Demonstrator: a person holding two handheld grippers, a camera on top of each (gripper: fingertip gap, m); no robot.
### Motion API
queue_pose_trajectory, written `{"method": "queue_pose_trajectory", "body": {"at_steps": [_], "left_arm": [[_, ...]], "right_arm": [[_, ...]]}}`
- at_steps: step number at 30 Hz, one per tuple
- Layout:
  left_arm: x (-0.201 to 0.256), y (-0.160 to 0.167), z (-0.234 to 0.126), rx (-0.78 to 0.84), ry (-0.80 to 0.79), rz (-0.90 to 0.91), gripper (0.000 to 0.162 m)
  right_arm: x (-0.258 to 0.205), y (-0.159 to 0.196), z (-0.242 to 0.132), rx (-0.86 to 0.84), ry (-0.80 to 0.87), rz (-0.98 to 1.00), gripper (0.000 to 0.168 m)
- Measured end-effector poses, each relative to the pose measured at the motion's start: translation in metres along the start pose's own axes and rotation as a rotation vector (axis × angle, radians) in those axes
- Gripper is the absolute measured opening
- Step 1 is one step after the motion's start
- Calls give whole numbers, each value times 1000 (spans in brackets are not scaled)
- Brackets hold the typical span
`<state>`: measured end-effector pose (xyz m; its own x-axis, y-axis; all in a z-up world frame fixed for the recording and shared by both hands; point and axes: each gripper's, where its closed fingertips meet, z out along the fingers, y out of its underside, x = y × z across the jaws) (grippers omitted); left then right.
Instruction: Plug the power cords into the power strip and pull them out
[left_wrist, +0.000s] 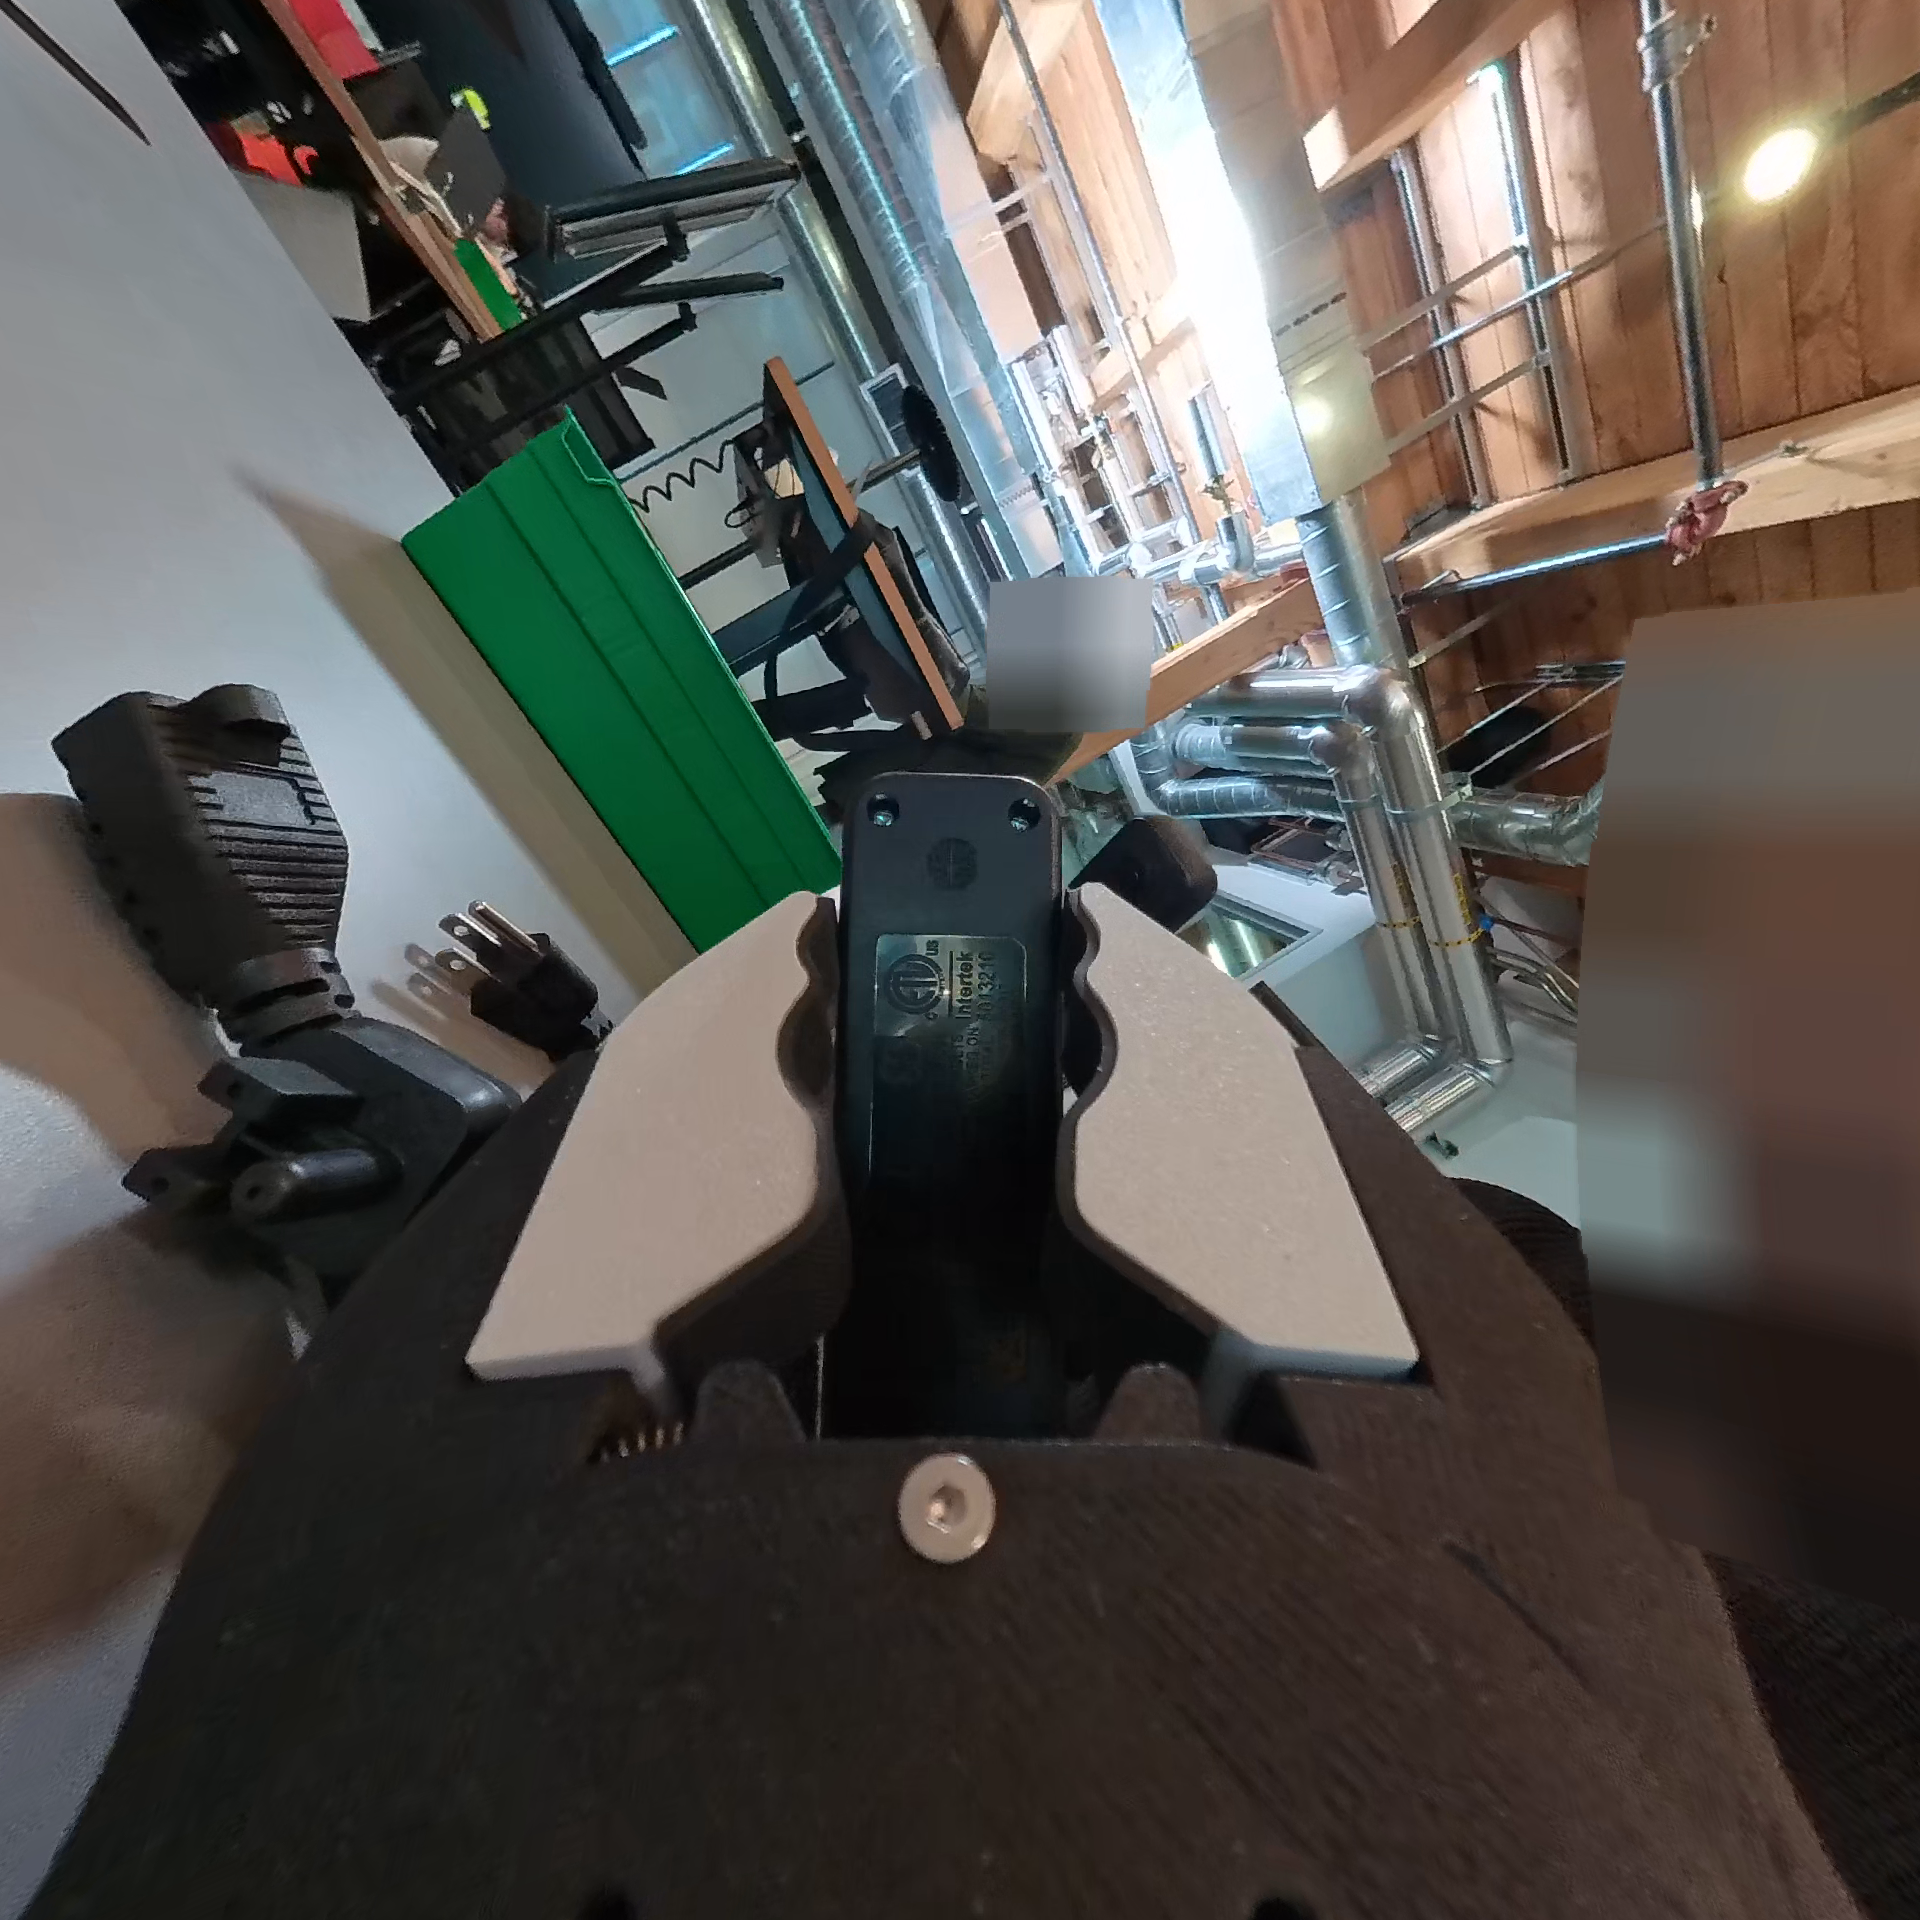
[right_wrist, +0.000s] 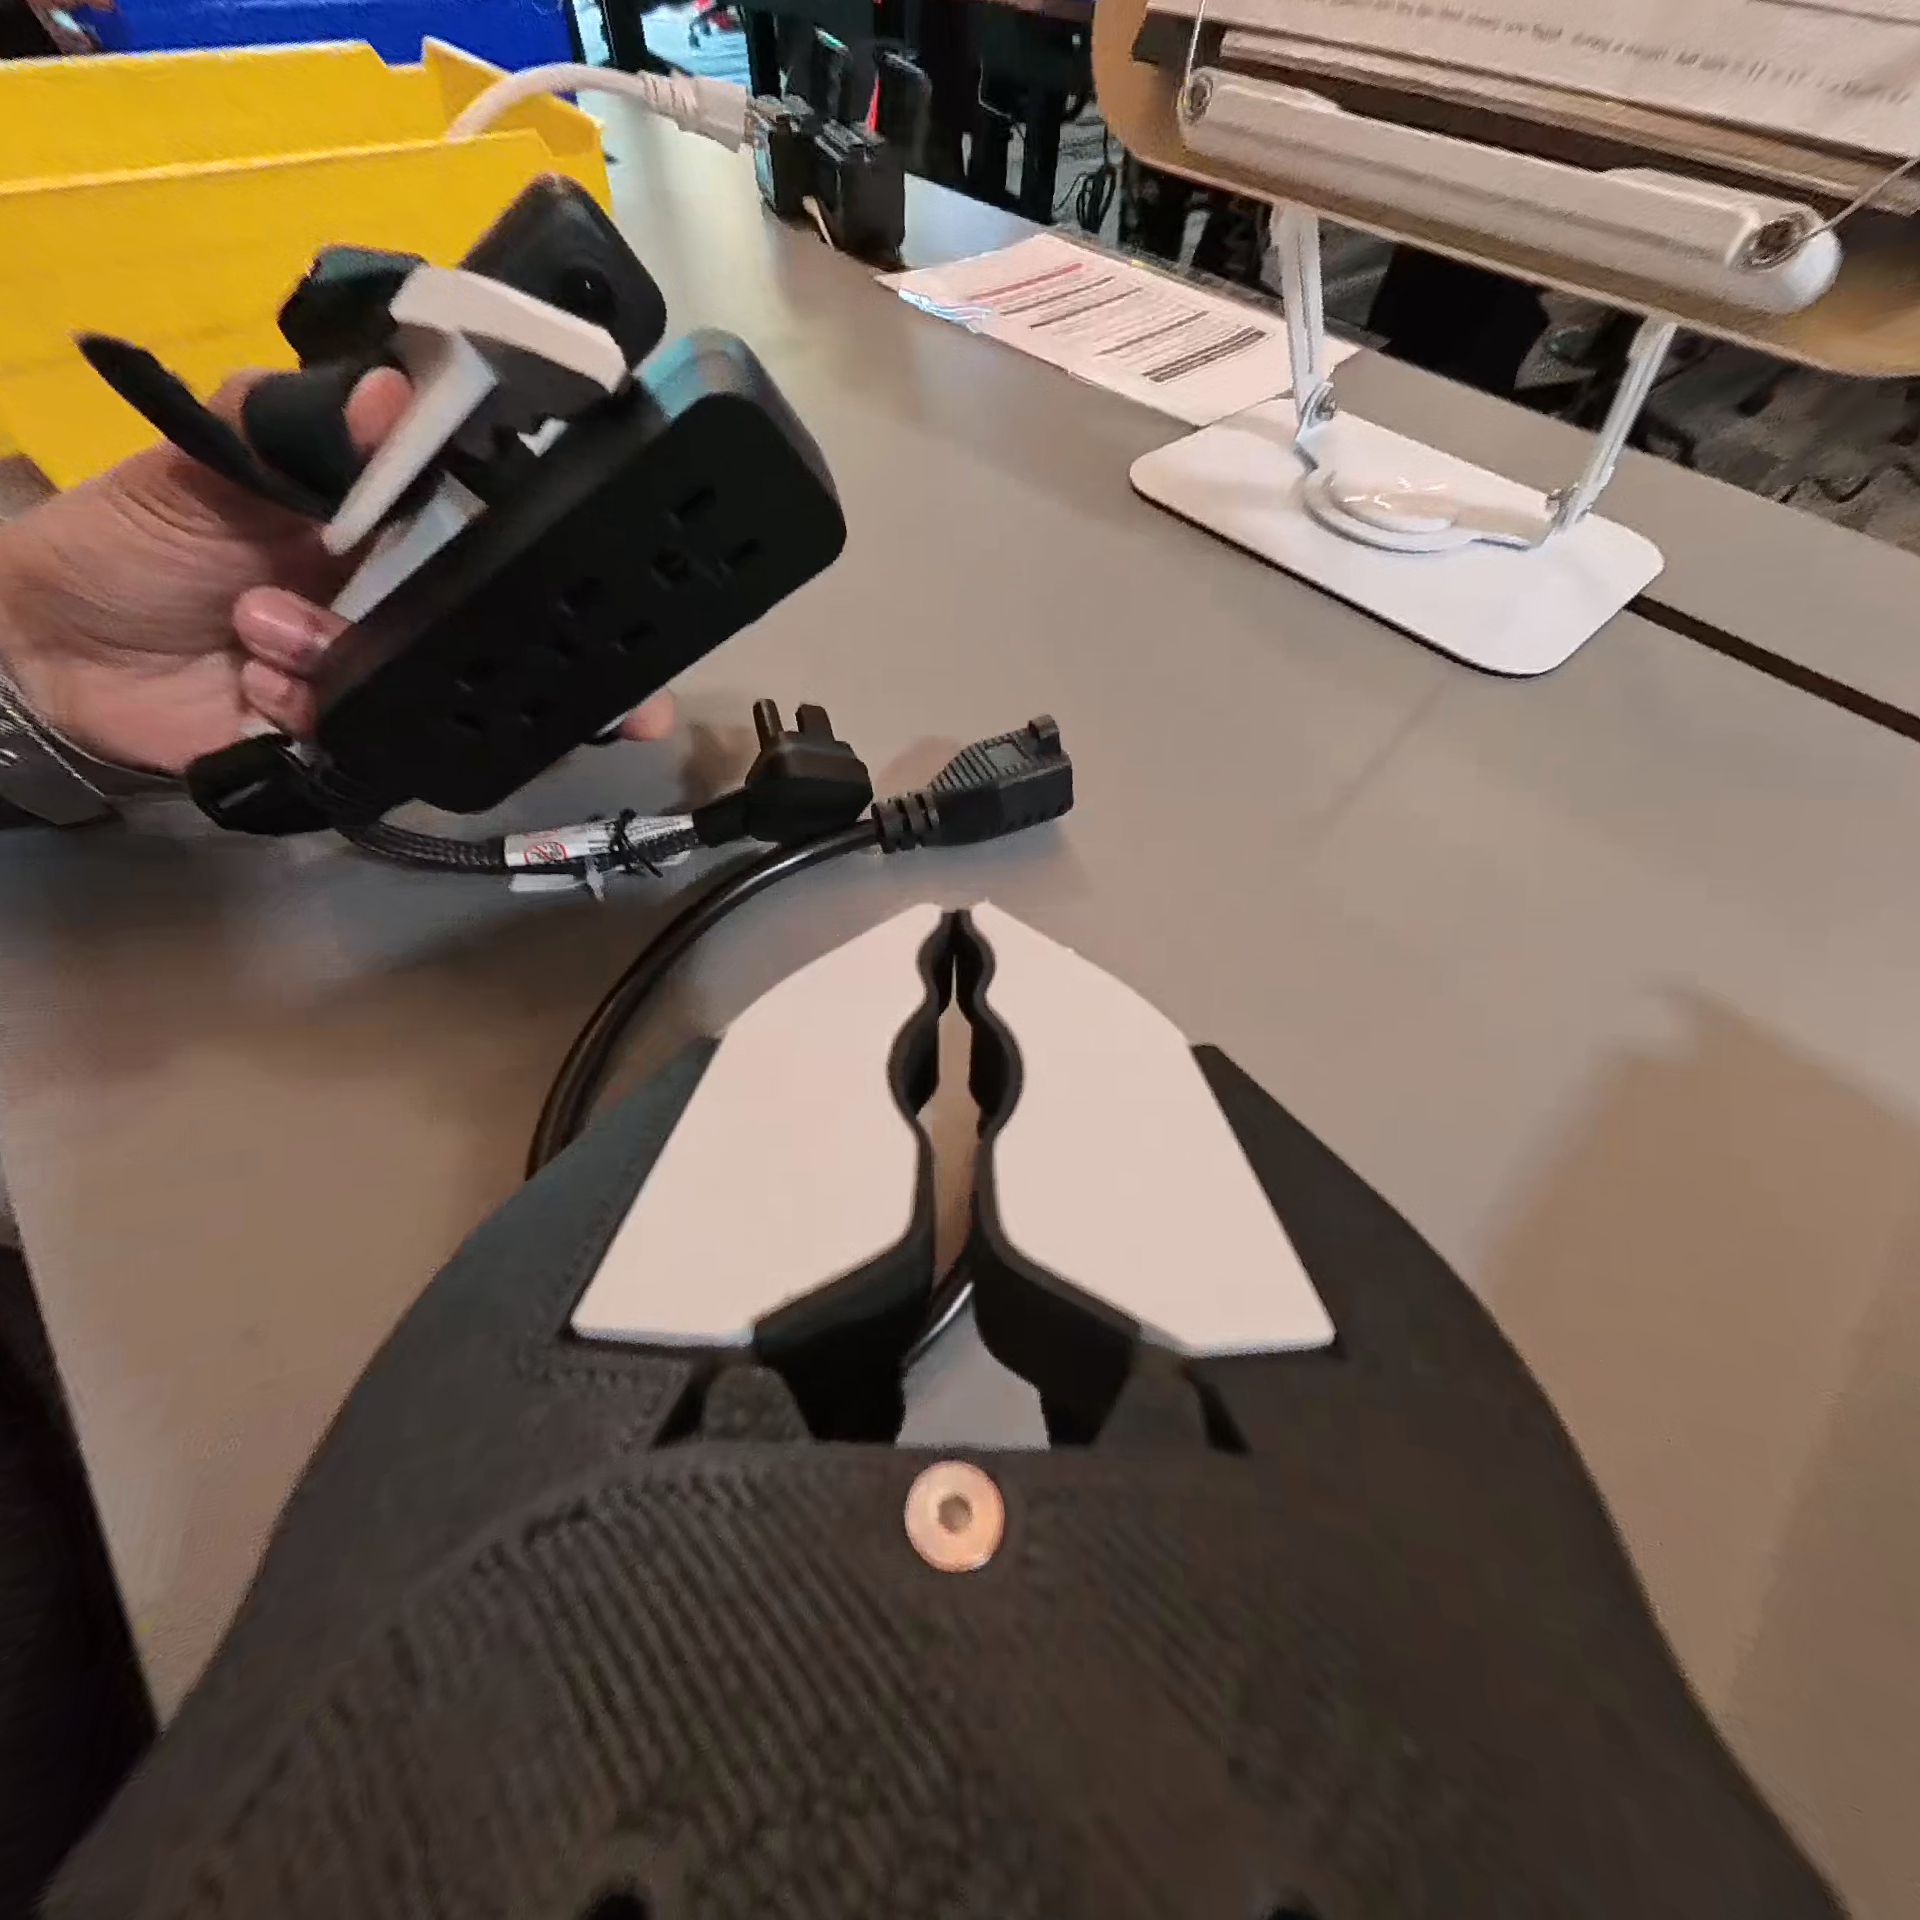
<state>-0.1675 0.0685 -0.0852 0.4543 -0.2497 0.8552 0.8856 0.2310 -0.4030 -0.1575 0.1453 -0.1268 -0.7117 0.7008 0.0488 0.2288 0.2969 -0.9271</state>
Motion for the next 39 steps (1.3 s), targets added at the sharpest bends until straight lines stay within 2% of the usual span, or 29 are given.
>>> {"method": "queue_pose_trajectory", "body": {"at_steps": [1,2,7,10,12,20,24,25,26,29,34,39], "left_arm": [[0,0,0,1,-2,4,43],[1,0,0,2,-4,10,42],[16,2,7,10,26,102,42],[32,-1,12,78,60,159,42],[39,1,16,117,62,197,41],[52,10,24,139,124,250,41],[53,22,26,31,137,300,55],[51,28,28,-11,122,320,71],[48,33,30,-49,101,349,80],[37,47,35,-155,11,456,93],[19,66,36,-317,-111,602,91],[9,80,36,-417,-141,641,85]], "right_arm": [[0,0,0,7,-6,-7,0],[-1,-2,0,27,-24,-3,0],[-42,-32,-1,181,-222,163,30],[-79,-34,11,179,-328,252,50],[-98,-36,18,171,-389,294,57],[-103,-38,17,170,-423,296,50],[-101,-34,13,138,-463,282,47],[-99,-33,12,128,-459,268,46],[-98,-31,12,114,-456,253,46],[-99,-22,11,50,-465,222,45],[-104,-9,9,-57,-493,165,44],[-106,1,4,-147,-526,145,44]]}}
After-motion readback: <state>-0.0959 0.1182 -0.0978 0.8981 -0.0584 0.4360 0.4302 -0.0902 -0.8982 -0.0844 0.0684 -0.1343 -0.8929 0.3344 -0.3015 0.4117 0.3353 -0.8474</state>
